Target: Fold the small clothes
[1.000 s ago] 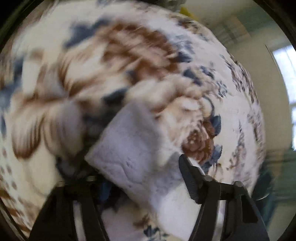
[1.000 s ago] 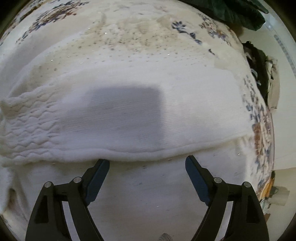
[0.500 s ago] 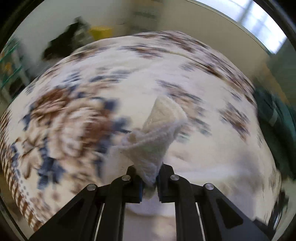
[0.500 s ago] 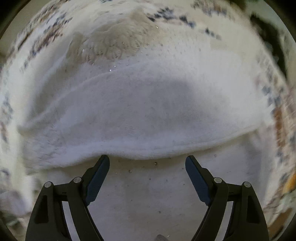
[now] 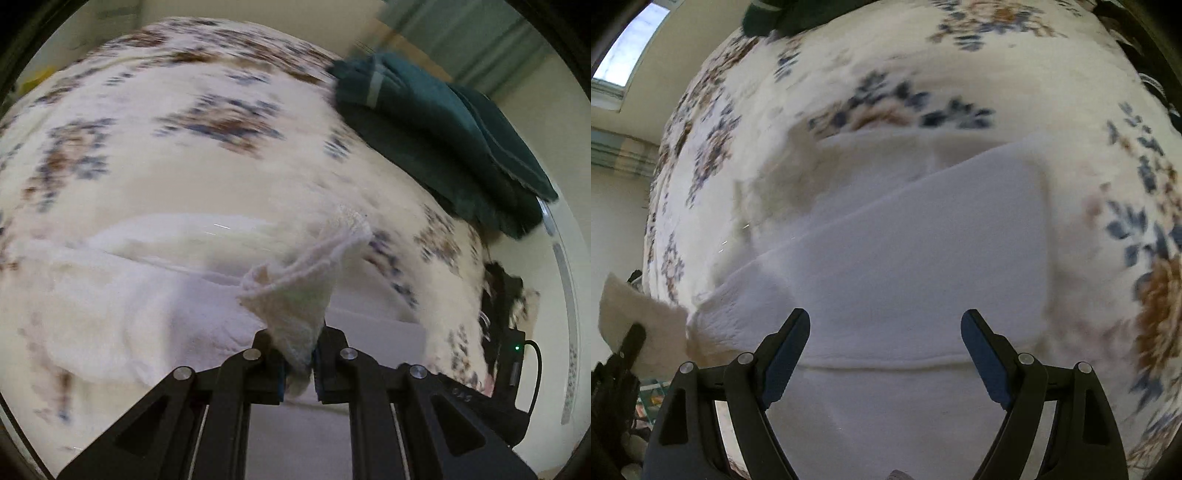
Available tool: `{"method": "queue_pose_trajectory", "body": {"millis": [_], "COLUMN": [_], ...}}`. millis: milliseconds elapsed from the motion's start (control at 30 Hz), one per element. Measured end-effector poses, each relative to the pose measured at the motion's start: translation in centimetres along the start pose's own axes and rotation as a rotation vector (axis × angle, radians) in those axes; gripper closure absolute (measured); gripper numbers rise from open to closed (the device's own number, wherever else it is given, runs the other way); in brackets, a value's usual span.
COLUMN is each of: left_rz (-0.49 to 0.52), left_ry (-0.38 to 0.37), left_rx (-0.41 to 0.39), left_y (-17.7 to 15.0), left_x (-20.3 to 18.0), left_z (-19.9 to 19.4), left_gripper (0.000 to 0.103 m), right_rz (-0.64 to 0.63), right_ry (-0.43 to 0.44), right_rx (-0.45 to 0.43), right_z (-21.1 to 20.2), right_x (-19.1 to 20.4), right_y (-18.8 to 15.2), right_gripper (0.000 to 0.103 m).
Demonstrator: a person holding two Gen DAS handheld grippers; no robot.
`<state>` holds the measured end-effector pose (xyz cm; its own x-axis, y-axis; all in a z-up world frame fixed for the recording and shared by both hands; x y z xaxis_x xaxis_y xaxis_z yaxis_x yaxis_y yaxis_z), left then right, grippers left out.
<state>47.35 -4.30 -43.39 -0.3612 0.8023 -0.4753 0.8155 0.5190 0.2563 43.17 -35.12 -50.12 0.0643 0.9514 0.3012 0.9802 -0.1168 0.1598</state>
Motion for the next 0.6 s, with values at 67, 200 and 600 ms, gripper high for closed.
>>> {"method": "queue_pose_trajectory", "body": {"millis": [67, 200, 600], "left_rz": [0.021, 0.071, 0.194], "left_ry": [-0.014, 0.000, 0.387], "left_rx": [0.040, 0.093, -0.093], "left_y": [-1.1, -3.4, -4.9], "left_x": [-2.6, -6.4, -0.1], "left_z": [2.2, 5.1, 1.8], "left_gripper": [0.094, 0.094, 0.020], "right_rz": [0.019, 0.058, 0.142], "right_ry": [-0.001, -0.008, 0.126], "right_rx": [-0.001, 0.005, 0.032], "right_z": [-0.5, -0.9, -1.3], "right_x": [-2.4, -6.5, -9.1], "right_y": [0.2, 0.1, 0.5], "right_gripper": [0.017, 0.017, 0.017]}}
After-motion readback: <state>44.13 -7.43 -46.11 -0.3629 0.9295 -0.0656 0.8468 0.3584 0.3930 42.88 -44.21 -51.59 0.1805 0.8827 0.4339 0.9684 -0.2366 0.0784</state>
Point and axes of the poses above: each gripper's, at about its wrist camera, not at the fingertips, and z roughly the way its jaws point, x to its left, y to its top, the point moved 1 cm from there along z, roughly the way its jaws point, and after that the axes turned 14 degrees about -z, right-handed, at the moved point
